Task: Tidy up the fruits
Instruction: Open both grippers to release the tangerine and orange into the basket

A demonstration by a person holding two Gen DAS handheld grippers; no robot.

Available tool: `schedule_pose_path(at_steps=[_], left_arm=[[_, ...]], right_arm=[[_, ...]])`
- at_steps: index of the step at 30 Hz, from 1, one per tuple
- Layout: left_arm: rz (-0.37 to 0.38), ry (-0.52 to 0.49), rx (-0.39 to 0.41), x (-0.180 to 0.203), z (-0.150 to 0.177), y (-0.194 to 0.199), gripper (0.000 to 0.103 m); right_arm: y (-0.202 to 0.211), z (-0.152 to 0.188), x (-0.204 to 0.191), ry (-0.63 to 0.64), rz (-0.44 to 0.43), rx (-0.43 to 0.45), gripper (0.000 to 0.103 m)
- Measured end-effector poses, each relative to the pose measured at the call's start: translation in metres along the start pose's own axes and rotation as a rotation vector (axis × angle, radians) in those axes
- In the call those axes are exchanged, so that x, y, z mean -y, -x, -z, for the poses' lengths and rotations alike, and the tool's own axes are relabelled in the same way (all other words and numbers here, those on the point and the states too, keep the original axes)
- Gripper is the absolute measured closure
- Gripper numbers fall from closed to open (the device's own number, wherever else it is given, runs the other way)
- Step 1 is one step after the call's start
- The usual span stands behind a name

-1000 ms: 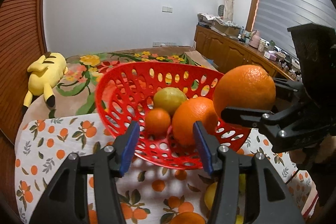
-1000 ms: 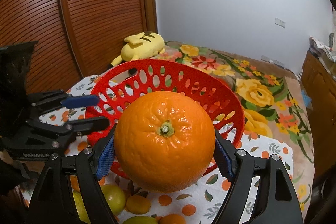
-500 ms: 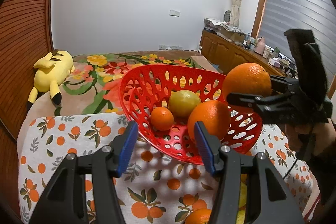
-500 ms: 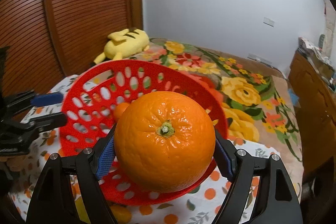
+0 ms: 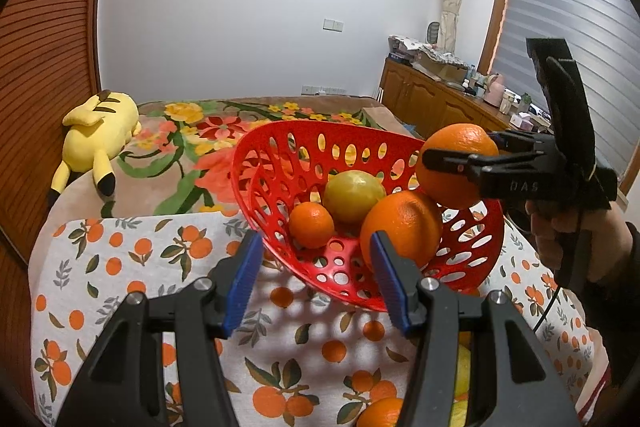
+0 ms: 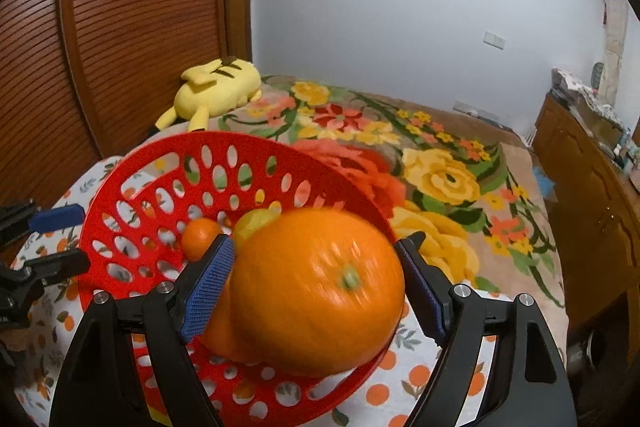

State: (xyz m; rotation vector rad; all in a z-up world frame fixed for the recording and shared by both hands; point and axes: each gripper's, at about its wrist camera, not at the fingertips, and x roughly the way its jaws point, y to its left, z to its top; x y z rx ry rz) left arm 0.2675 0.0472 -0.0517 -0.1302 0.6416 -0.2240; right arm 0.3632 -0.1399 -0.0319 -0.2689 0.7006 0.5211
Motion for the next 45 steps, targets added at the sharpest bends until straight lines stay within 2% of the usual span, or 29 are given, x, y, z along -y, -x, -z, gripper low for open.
schedule_pose_path(at_steps=[8,14,23,33,45], left_arm=[[-0.002,-0.005,-0.001,0.001,0.001,-0.001,0.048],[-0.003,-0.014,0.003,0.005,0.001,0.003,0.048],[0.000,-0.055,0.013,0.026,0.007,0.027,0.047],[-0.005,-0.068,0.005,0.036,0.022,0.048,0.047],[0.003,-0.079,-0.019,0.051,0.048,0.064,0.047]], right_arm=[[0.011,0.002,0.001,-0.001,-0.009,0.022,0.019],[0.035,0.009,0.000,-0.019,-0.024,0.051,0.019],[0.076,0.029,-0.012,-0.030,-0.054,0.083,0.016],[0.101,0.044,-0.025,-0.026,-0.060,0.090,0.016],[0.112,0.093,-0.039,-0.077,-0.063,0.057,0.016]])
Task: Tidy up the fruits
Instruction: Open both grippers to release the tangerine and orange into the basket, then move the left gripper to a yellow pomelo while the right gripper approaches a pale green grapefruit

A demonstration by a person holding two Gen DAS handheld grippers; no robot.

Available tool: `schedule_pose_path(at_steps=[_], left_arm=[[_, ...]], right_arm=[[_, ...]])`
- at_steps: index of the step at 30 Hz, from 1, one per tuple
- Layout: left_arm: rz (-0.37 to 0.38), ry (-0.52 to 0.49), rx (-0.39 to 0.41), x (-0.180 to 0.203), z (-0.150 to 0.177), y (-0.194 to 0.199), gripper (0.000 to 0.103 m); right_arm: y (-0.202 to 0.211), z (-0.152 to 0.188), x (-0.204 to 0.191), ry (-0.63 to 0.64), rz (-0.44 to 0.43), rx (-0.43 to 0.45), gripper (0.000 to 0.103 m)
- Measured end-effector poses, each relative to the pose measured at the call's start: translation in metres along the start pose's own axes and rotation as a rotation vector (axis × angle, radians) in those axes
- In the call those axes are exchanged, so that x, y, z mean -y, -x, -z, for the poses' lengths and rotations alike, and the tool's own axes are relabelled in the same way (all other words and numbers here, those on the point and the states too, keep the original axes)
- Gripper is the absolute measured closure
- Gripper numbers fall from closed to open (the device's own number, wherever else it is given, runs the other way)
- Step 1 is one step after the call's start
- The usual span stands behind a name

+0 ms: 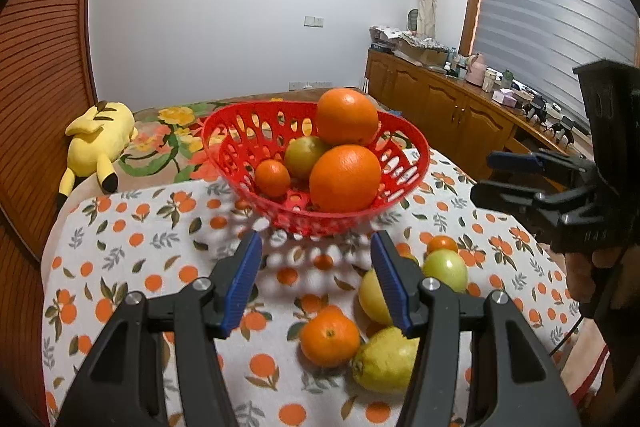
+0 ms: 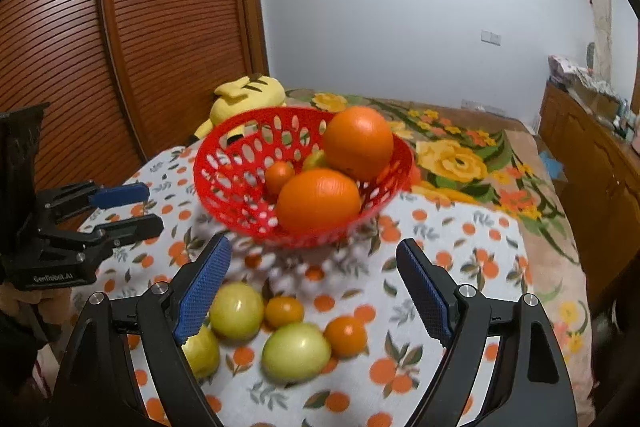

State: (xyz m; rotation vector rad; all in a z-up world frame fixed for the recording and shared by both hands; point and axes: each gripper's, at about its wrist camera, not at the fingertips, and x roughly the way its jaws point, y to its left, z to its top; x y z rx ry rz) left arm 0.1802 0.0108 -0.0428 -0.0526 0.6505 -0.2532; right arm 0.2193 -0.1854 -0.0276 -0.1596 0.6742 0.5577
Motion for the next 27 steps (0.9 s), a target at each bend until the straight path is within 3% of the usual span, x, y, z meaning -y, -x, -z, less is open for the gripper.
schedule_pose_path(at_steps=[8,11,17,19,27], left_arm=[[-0.002,0.009,-0.043,0.008,0.028,0.003,0.043],[-0.001,0.015,-0.060,0.011,0.037,0.005,0.042],[0.004,0.020,-0.095,0.016,0.054,0.004,0.042],[0.007,0.015,-0.104,0.018,0.058,0.002,0.042],[0.029,0.021,-0.114,0.024,0.062,0.000,0.042]], right_arm=[[-0.003,0.042,-0.005,-0.042,0.007,-0.025,0.017],[-0.006,0.054,-0.006,-0.062,-0.006,-0.041,0.023],[-0.018,0.066,-0.006,-0.079,0.000,-0.076,0.031],[-0.022,0.067,-0.006,-0.081,-0.002,-0.089,0.038],[-0.039,0.071,-0.003,-0.111,-0.021,-0.131,0.039]])
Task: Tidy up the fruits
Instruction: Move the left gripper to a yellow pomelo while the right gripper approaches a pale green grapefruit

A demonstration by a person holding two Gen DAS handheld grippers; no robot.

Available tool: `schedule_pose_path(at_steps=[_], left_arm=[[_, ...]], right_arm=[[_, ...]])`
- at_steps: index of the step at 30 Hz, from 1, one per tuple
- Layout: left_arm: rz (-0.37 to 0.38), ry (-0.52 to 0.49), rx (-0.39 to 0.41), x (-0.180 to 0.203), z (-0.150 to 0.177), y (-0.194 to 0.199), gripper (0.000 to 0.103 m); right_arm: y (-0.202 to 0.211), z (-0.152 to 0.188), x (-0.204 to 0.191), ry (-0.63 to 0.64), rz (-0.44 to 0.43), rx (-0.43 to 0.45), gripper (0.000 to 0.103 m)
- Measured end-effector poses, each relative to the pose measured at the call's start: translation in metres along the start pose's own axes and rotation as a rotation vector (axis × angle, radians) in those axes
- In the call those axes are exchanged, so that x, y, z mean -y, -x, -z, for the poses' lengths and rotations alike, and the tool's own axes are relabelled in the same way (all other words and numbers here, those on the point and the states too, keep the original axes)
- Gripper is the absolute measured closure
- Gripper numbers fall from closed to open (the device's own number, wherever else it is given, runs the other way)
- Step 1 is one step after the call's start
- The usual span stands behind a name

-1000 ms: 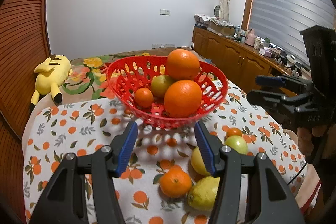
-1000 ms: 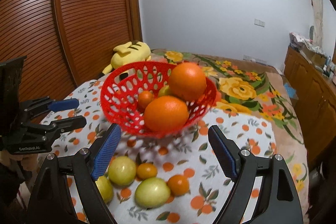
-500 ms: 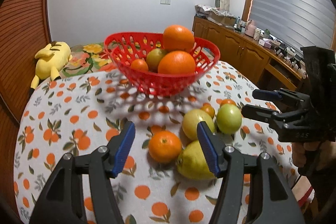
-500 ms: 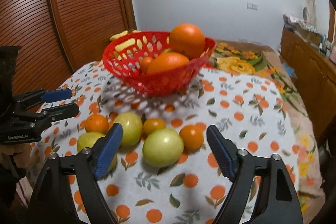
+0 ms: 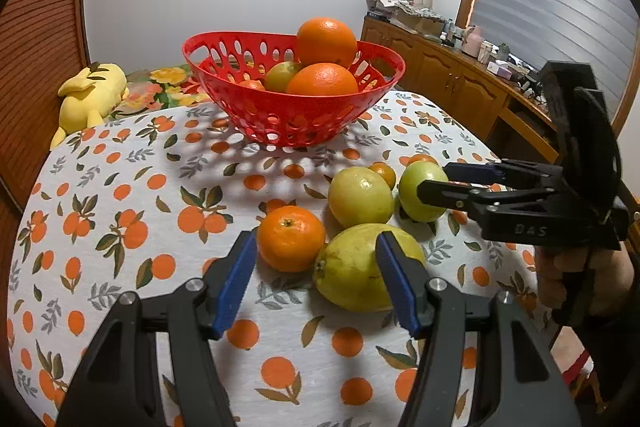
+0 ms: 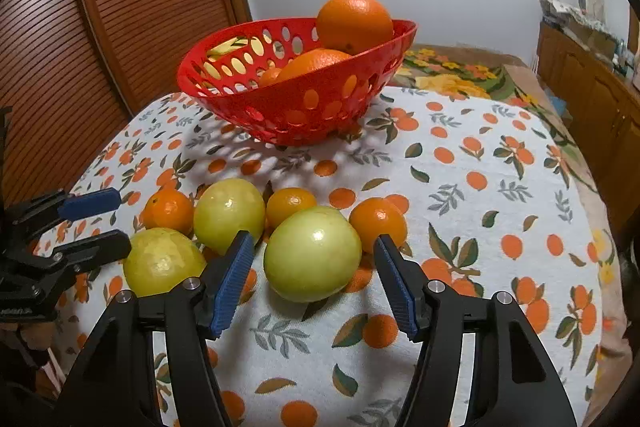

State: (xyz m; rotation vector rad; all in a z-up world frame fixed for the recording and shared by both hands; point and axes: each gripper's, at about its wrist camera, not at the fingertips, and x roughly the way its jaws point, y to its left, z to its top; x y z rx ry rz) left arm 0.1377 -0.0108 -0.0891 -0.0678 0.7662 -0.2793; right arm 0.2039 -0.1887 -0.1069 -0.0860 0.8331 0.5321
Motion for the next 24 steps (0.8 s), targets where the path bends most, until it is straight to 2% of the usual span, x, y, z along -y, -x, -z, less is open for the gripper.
schedule_pose_path(at_steps=[5,8,11,24], left_arm=[[0.004,-0.004,-0.001,0.002,0.000,0.000,0.042],[0.007,-0.005,-0.003,0.004,0.000,-0.001,0.042],[0.011,-0.010,-0.005,0.007,0.000,-0.001,0.041],[0.030,-0.035,-0.031,0.024,0.002,-0.010,0.041]], right_arm=[[-0.010,0.002,0.000,-0.001,-0.004,-0.024,0.039],[-0.010,0.001,-0.002,0.008,-0.003,-0.023,0.047],[-0.010,0.002,-0.003,0.027,0.001,-0.021,0.047],[0.021,0.032,0.006,-0.026,-0.026,0.016,0.047]])
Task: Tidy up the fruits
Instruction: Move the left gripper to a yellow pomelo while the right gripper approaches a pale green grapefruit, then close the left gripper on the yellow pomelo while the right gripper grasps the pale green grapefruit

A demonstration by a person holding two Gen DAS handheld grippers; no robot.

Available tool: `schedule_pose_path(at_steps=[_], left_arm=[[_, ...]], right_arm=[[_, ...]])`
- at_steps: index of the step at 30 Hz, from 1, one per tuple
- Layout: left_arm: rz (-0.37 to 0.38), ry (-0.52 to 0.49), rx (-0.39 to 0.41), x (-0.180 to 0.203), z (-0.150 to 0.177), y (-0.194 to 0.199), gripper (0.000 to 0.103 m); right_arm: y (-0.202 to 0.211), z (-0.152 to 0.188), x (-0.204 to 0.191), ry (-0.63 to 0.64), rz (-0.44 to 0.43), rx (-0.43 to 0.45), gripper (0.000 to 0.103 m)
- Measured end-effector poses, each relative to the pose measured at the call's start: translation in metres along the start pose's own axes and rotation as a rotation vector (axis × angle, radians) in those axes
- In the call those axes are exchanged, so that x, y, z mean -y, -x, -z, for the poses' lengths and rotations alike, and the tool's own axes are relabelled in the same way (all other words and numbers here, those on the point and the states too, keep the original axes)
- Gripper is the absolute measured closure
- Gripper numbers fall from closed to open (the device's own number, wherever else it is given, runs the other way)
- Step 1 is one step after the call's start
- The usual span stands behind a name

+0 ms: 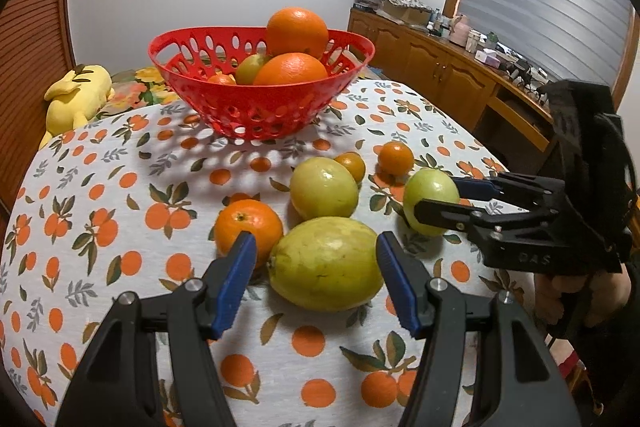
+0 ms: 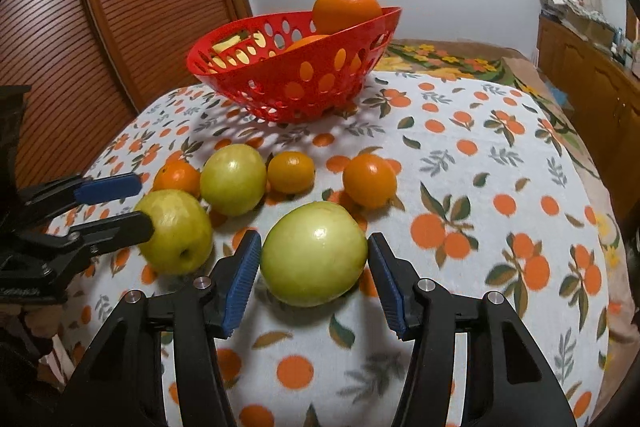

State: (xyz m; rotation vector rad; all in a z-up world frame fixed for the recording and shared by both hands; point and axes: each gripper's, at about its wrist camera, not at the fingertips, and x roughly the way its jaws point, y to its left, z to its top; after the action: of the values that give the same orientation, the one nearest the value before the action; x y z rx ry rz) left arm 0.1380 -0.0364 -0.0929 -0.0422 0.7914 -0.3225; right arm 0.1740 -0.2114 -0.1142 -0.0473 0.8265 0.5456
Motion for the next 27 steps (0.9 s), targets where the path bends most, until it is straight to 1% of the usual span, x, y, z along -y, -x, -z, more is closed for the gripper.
schedule_pose_path(at_steps=[9,12,18,27], left_arm=[[-0.001,-0.011,-0.025,0.008,0.003,-0.009,0.035],[-0.033,-0.024,-0.032,0.010,0.004,-0.014,0.034],[-0.037,-0.023,-0.033,0.009,0.004,-0.016,0.033],[-0.058,-0.045,-0.033,0.011,0.006,-0.023,0.032]], right_arm=[[0.014,0.018,0.000,-0.003,0.008,0.014,0.047],[0.018,0.023,0.000,-0.003,0.014,0.028,0.047],[0.018,0.026,0.001,-0.004,0.015,0.052,0.047],[0.019,0.027,-0.001,0.001,0.019,0.059,0.047]])
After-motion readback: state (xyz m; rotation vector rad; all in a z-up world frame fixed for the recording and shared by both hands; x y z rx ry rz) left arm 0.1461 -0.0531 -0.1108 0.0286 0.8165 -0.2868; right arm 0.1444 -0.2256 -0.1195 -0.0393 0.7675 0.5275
